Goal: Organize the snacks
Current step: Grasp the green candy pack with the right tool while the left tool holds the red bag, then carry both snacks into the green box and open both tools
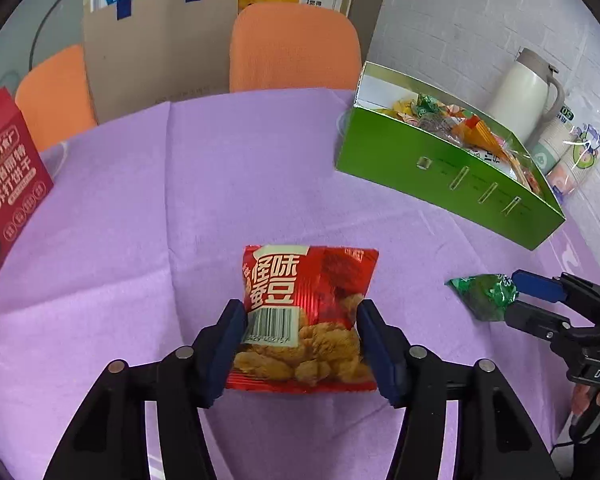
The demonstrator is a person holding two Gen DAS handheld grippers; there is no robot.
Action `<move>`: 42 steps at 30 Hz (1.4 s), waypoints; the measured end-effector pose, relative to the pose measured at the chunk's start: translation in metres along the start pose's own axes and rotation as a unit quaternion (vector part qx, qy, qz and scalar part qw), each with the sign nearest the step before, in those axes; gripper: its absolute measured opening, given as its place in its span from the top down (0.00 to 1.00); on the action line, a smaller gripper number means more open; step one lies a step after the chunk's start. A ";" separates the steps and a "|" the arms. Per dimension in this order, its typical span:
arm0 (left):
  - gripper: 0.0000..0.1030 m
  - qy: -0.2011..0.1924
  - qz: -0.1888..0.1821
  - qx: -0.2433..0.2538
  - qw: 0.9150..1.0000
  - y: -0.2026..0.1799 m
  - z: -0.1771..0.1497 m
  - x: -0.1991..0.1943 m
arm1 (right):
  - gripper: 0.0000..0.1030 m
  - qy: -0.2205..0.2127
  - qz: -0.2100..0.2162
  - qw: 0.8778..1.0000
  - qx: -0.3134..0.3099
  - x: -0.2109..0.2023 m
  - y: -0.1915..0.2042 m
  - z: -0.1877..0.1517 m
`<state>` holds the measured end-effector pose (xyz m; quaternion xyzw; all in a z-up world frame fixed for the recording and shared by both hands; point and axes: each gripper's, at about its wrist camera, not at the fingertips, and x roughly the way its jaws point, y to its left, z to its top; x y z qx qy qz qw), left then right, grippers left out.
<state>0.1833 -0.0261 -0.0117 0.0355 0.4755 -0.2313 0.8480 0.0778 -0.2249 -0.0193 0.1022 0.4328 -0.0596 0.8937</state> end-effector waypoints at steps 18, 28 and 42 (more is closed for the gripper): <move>0.38 -0.006 0.041 -0.012 0.999 -0.018 -0.004 0.009 | 0.58 0.015 -0.020 1.000 -0.015 0.022 0.011 -0.001; 0.45 -0.009 0.047 0.000 0.999 -0.038 -0.009 0.004 | 0.65 -0.007 -0.009 1.000 -0.018 0.006 0.010 0.000; 0.45 -0.084 -0.017 -0.002 0.996 -0.071 0.039 -0.042 | 0.65 -0.117 -0.018 0.993 -0.007 -0.074 -0.017 0.034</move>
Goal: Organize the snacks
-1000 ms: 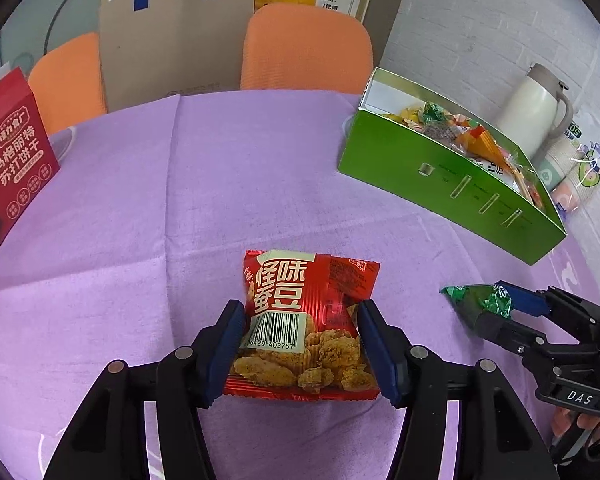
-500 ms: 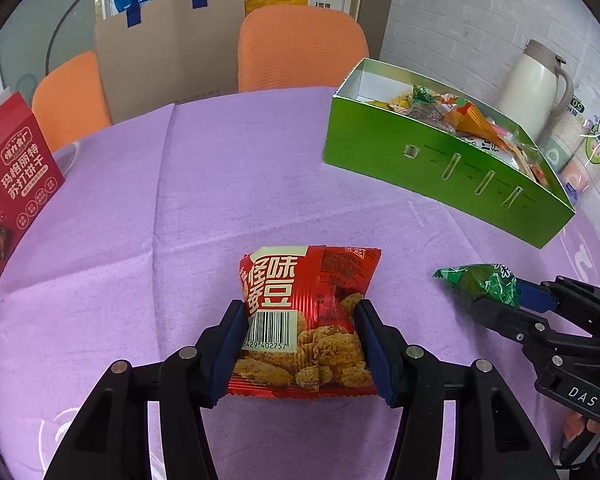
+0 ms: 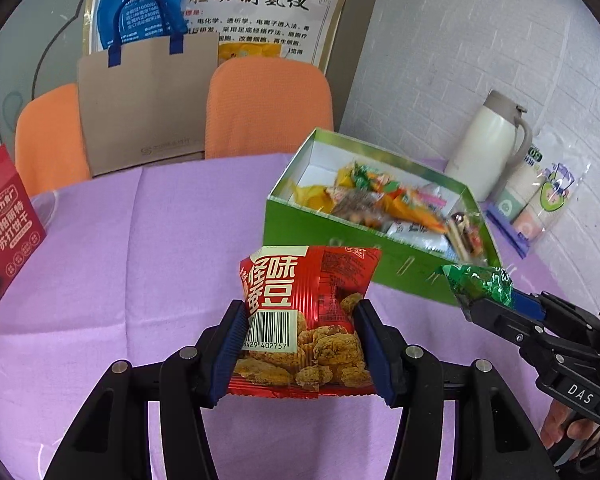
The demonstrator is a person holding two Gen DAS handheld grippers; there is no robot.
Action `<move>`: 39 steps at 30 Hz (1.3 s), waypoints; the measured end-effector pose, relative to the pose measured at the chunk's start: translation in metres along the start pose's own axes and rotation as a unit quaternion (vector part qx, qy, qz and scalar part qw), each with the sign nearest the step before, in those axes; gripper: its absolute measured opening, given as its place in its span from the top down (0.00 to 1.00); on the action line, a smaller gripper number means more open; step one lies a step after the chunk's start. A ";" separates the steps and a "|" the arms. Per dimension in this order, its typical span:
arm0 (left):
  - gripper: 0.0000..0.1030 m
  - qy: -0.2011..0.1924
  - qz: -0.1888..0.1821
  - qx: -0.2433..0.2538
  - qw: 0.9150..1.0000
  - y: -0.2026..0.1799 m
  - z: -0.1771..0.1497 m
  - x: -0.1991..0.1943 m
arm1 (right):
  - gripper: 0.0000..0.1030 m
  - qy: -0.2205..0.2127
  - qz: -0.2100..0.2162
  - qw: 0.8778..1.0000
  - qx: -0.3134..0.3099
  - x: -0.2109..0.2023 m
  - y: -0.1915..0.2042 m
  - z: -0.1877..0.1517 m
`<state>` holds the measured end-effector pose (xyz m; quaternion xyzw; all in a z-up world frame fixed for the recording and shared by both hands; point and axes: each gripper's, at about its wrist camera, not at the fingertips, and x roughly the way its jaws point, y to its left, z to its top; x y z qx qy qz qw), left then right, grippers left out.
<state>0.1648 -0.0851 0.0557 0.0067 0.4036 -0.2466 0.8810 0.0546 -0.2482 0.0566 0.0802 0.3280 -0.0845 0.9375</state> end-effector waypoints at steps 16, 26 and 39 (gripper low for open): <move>0.45 -0.023 0.007 -0.010 1.000 -0.040 0.096 0.064 | 0.65 -0.027 -0.086 0.994 0.068 0.019 -0.099 0.039; 0.45 -0.011 0.001 -0.038 0.999 -0.036 0.105 0.110 | 0.60 -0.002 -0.071 0.996 0.052 0.070 -0.103 0.054; 0.12 -0.029 0.051 -0.022 0.998 -0.033 0.091 0.079 | 0.10 0.000 -0.090 0.995 0.032 0.046 -0.086 0.040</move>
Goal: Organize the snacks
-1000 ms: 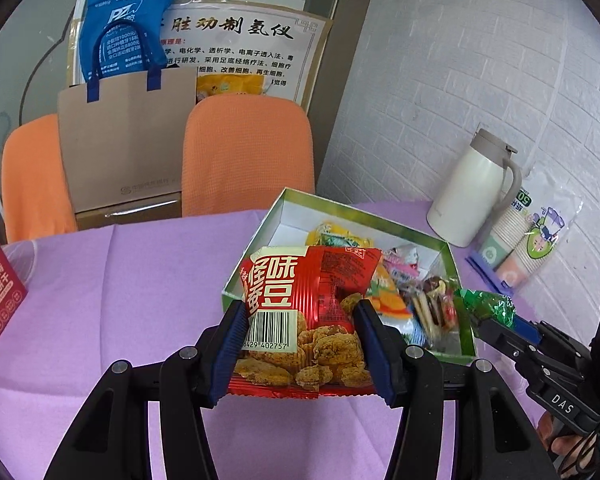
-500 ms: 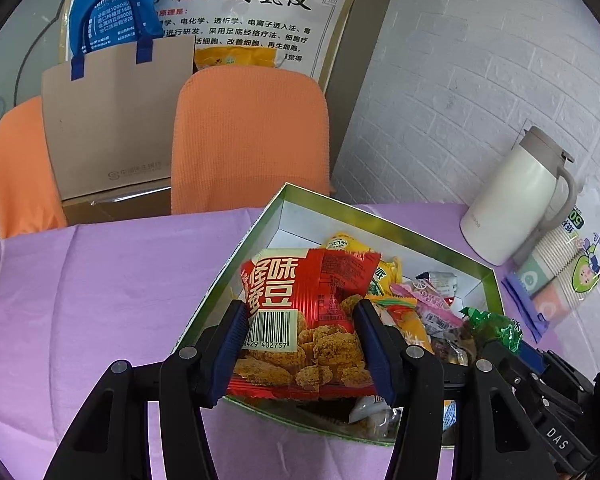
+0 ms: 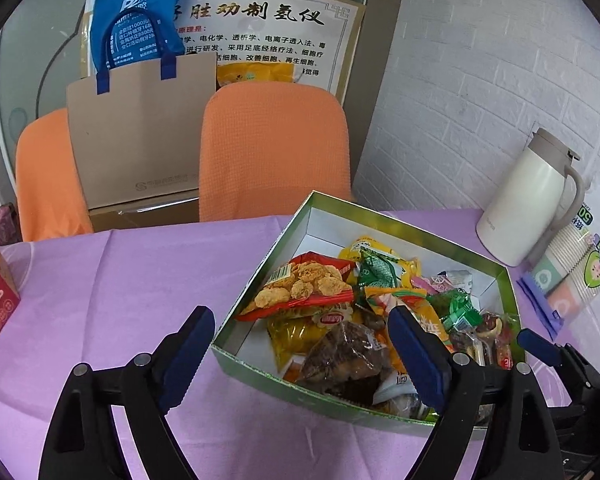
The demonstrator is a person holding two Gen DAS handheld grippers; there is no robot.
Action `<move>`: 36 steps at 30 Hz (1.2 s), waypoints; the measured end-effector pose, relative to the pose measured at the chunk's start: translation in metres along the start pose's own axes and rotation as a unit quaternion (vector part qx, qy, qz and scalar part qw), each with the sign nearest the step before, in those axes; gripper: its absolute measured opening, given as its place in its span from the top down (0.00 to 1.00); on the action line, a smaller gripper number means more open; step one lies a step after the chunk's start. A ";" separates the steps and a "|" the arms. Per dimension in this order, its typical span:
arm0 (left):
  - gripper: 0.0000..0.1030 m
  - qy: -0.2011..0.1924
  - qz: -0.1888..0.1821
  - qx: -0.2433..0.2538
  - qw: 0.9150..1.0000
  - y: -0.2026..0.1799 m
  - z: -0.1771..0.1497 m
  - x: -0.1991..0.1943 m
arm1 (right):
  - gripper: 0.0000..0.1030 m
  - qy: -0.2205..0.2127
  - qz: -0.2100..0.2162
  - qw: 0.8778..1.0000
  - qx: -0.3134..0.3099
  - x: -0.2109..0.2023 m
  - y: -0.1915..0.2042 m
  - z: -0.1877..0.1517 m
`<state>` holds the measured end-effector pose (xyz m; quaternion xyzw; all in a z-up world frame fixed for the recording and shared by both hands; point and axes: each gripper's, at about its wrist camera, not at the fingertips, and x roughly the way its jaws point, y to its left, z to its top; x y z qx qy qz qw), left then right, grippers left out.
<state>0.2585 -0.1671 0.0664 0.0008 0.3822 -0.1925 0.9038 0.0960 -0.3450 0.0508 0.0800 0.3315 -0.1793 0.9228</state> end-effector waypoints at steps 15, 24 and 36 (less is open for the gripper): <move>0.11 -0.013 0.032 0.020 0.999 -0.017 -0.105 -0.118 | 0.01 -0.027 -0.054 0.998 -0.029 -0.123 0.016 -0.075; 0.11 0.001 0.041 0.016 0.999 -0.025 -0.159 -0.132 | 0.01 0.002 -0.104 0.994 -0.023 -0.131 0.017 -0.123; 0.11 0.005 0.042 0.029 0.999 -0.031 -0.172 -0.135 | 0.01 -0.005 -0.118 0.992 -0.034 -0.136 0.026 -0.126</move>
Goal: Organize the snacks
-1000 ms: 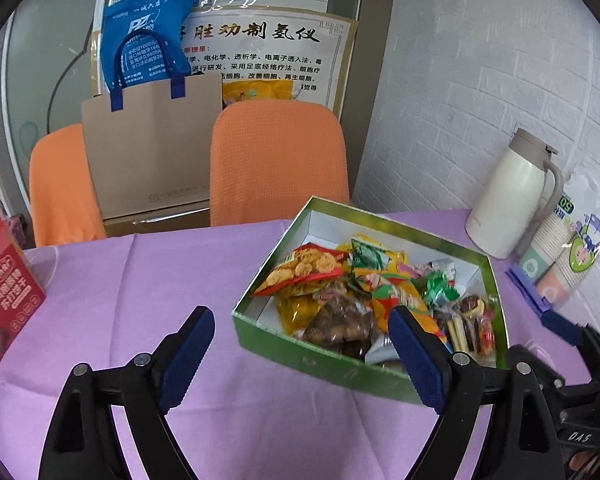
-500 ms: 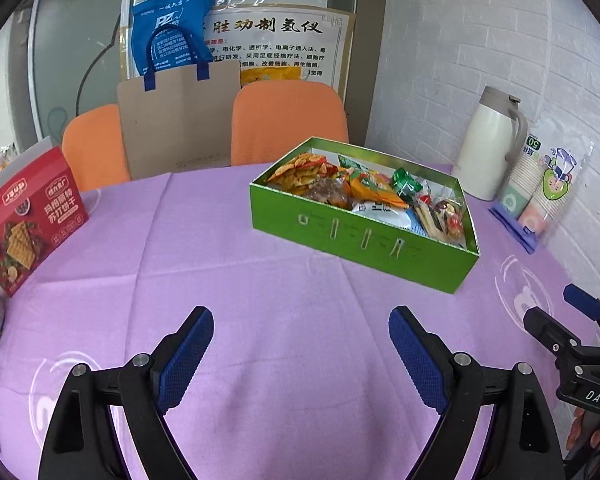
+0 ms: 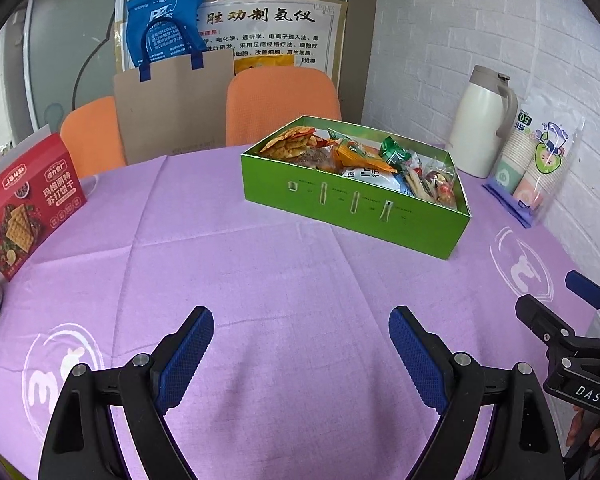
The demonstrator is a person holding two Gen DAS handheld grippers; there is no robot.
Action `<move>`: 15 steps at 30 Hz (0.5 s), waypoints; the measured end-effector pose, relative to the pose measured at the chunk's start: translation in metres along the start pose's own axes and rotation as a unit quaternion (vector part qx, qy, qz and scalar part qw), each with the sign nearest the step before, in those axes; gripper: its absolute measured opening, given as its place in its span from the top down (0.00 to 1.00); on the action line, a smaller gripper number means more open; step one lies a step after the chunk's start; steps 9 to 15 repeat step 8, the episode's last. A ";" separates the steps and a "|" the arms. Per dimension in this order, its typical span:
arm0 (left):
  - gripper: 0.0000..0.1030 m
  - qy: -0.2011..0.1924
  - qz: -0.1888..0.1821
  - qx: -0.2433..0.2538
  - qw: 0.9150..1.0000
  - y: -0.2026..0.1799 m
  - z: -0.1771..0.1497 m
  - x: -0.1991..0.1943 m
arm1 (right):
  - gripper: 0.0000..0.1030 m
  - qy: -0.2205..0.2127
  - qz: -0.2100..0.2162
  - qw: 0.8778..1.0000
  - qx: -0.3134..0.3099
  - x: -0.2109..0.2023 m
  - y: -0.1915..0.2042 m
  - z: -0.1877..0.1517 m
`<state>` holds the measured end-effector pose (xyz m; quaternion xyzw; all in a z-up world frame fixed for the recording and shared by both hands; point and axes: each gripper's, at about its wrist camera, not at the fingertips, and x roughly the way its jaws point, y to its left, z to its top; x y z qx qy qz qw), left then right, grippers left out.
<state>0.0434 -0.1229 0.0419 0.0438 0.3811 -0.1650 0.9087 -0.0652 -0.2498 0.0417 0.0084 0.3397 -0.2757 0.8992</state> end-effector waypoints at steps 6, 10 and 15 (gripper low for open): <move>0.11 0.002 -0.003 -0.006 1.000 0.004 0.001 0.002 | 0.01 0.000 -0.002 1.000 -0.003 0.001 0.002 0.001; 0.11 0.002 -0.003 -0.007 1.000 0.005 0.001 0.002 | 0.01 -0.001 -0.003 1.000 -0.004 0.000 0.002 0.001; 0.11 0.002 -0.003 -0.007 1.000 0.005 0.001 0.002 | 0.01 -0.001 -0.003 1.000 -0.004 0.000 0.002 0.001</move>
